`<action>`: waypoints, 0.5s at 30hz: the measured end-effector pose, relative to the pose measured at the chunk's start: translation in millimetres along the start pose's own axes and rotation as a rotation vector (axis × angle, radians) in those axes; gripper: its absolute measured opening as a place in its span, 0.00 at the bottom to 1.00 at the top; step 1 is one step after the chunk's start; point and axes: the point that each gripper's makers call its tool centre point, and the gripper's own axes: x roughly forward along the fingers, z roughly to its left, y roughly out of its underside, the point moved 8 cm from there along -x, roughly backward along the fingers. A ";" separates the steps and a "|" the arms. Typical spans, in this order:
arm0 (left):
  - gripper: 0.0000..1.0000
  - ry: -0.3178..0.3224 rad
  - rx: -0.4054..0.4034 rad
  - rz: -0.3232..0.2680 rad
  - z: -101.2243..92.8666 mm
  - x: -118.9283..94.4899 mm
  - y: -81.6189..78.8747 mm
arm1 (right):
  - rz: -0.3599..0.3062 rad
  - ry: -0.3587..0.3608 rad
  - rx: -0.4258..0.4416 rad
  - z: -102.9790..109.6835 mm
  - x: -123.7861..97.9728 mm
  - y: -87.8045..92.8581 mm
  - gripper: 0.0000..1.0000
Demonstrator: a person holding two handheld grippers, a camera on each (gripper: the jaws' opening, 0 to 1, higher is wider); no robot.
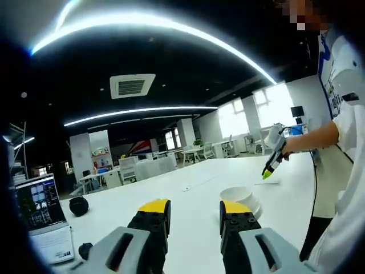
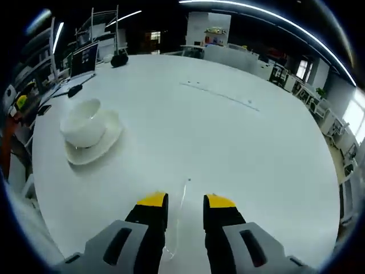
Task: Tidy tabletop coffee trays, cups and spoons，present forward
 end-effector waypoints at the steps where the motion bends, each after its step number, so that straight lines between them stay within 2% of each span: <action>1: 0.36 -0.001 -0.003 -0.002 0.3 -0.6 0.3 | 0.005 -0.005 0.001 0.0 1.9 1.3 0.26; 10: 0.36 -0.011 -0.017 -0.007 2.2 -3.1 2.7 | 0.051 -0.004 0.002 0.6 11.8 11.6 0.24; 15: 0.36 -0.041 -0.031 -0.034 6.6 -3.6 0.4 | 0.060 -0.005 0.018 3.1 13.4 15.1 0.24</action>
